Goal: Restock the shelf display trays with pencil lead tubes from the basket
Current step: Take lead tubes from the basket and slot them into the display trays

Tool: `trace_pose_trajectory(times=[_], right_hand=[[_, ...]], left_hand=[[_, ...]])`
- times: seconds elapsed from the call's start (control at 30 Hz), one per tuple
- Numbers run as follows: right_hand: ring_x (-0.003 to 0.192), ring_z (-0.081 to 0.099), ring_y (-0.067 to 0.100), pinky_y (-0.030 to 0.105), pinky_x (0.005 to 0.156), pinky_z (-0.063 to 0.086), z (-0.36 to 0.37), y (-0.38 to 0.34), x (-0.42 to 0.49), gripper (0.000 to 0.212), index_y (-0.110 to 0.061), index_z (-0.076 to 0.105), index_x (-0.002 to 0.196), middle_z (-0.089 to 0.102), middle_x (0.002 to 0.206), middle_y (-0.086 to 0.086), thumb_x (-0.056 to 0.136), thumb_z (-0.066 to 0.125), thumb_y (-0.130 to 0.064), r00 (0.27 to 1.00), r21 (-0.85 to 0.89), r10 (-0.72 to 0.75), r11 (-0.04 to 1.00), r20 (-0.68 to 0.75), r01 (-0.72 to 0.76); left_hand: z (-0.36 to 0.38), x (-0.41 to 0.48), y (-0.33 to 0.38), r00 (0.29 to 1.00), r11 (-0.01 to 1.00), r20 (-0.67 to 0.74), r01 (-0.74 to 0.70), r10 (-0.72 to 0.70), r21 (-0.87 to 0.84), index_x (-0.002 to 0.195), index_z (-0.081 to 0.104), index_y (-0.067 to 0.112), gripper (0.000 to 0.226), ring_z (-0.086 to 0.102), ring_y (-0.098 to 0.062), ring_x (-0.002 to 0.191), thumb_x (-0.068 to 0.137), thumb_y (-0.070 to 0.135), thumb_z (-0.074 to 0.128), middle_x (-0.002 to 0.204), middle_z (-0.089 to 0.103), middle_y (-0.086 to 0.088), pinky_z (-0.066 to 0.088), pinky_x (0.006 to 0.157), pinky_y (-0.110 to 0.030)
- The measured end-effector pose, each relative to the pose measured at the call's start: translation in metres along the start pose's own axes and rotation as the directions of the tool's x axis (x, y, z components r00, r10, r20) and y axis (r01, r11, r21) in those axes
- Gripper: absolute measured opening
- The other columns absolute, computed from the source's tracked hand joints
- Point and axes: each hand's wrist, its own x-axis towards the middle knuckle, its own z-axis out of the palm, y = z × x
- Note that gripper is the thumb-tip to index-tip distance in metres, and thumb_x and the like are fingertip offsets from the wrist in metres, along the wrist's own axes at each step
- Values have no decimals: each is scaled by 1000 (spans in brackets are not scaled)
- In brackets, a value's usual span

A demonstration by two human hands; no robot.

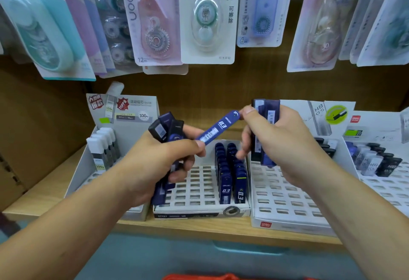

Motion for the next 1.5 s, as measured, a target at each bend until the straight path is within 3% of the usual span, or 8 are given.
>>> trace_pose_trajectory(times=[0.1,0.23,0.53,0.73,0.9,1.03,1.33,1.5], right_hand=[[51,57,28,33,51,53,9,-1,1,20,-11,61,108,58,62,7,104,59,-31,1000,57,19,998,3,-19],[49,53,3,16,42,40,11,6,2,11,-24,69,99,63,65,-8,95,72,-35,999,-178,-45,983,20,48],[35,51,1,17,39,37,10,4,-1,13,-14,72,94,61,49,-11,97,72,-26,975,-279,47,960,218,16],[38,45,7,27,46,37,10,-2,-1,12,-14,63,104,80,89,5,101,65,-26,944,-226,101,974,315,-29],[36,35,18,25,42,32,6,8,5,13,-7,68,99,56,50,2,92,77,-12,979,-91,43,996,201,-25],[37,33,16,25,38,31,1,13,7,21,-5,69,104,58,57,5,86,79,0,992,71,74,994,106,-82],[34,47,7,24,40,34,8,15,7,16,-11,72,93,72,70,10,83,85,-13,991,-163,45,986,122,-25],[38,35,14,24,39,32,10,23,13,16,-10,71,100,55,54,5,87,81,-10,992,162,118,981,-46,-109]], left_hand=[[-15,1,5,998,991,-55,-18,25,131,102,71,4,10,42,-14,44,93,2,68,66,59,-12,34,39,-23],[-26,-3,10,1000,958,3,22,-24,287,101,73,8,10,45,-17,48,92,9,74,66,55,-13,38,42,-24],[-25,8,9,988,987,-88,-116,126,109,107,70,4,16,41,-22,51,95,16,71,70,56,-12,35,46,-27],[-16,16,7,972,988,-177,-151,156,44,99,70,5,23,47,-26,62,94,28,74,79,61,-12,37,46,-26],[-19,19,6,979,994,-173,-107,111,30,102,73,4,12,49,-18,58,93,11,74,75,62,-13,38,44,-25],[-22,19,0,974,996,-210,-72,81,52,109,71,8,19,45,-20,53,91,7,76,71,57,-13,38,43,-26],[-11,23,7,952,981,-236,-194,194,24,104,71,2,16,42,-18,46,91,6,76,67,55,-11,37,43,-25],[-14,21,6,951,964,-254,-115,176,238,100,72,15,14,49,-16,46,89,12,79,63,59,-7,43,43,-27]])
